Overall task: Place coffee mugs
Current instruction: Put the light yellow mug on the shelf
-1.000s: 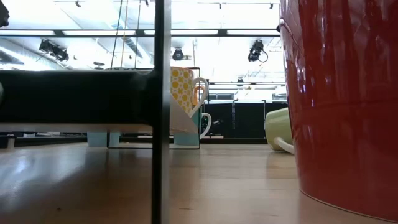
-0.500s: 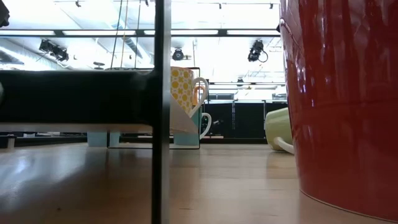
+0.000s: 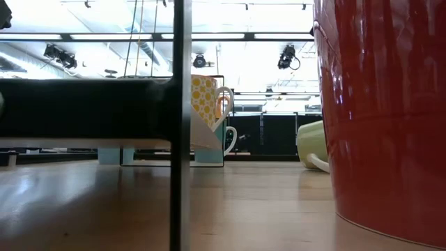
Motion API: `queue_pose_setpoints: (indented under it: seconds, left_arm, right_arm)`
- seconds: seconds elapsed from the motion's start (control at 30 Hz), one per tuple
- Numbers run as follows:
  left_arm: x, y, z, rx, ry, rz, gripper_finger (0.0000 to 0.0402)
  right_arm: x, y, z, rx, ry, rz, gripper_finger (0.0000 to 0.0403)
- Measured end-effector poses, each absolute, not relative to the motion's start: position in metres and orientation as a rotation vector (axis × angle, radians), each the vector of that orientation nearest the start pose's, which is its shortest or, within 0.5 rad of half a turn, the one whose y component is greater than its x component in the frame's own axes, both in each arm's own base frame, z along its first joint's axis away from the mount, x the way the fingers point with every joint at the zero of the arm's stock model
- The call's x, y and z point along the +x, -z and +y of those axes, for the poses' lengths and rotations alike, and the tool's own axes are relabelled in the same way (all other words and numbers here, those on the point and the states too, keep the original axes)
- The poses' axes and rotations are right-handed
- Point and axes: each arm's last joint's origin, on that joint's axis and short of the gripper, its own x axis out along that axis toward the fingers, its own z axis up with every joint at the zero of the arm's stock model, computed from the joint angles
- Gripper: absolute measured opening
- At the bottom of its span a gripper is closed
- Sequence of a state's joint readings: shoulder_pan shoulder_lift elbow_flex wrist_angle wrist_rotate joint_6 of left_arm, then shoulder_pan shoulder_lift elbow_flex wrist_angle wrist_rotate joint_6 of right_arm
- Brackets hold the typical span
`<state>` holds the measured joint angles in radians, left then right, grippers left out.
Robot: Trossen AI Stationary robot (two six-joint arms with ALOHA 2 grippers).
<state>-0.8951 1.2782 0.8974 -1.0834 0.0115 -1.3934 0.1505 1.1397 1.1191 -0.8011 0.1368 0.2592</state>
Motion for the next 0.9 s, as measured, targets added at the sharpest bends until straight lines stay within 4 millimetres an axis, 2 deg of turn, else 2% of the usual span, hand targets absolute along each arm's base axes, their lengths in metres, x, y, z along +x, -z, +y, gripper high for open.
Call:
queue_pose_setpoints:
  seconds: [0.17,0.33,0.57,0.7,0.9]
  left_arm:
    - [0.128,-0.248,-0.159,-0.501,-0.329,1.505,0.0033]
    - [0.133,-0.286,-0.155,-0.533,-0.351,1.487,0.0032]
    - [0.149,-0.335,-0.131,-0.582,-0.445,1.314,0.0032]
    - [0.163,-0.346,-0.113,-0.579,-0.472,1.242,0.0032]
    - [0.182,-0.345,-0.082,-0.545,-0.506,1.227,0.0032]
  right_arm:
    - [0.22,-0.328,0.029,0.127,0.092,0.808,0.0138]
    - [0.22,-0.328,0.029,0.127,0.092,0.808,0.0138]
    - [0.22,-0.328,0.029,0.127,0.092,0.808,0.0138]
    - [0.22,-0.328,0.029,0.127,0.092,0.809,0.0138]
    - [0.22,-0.328,0.029,0.127,0.092,0.808,0.0138]
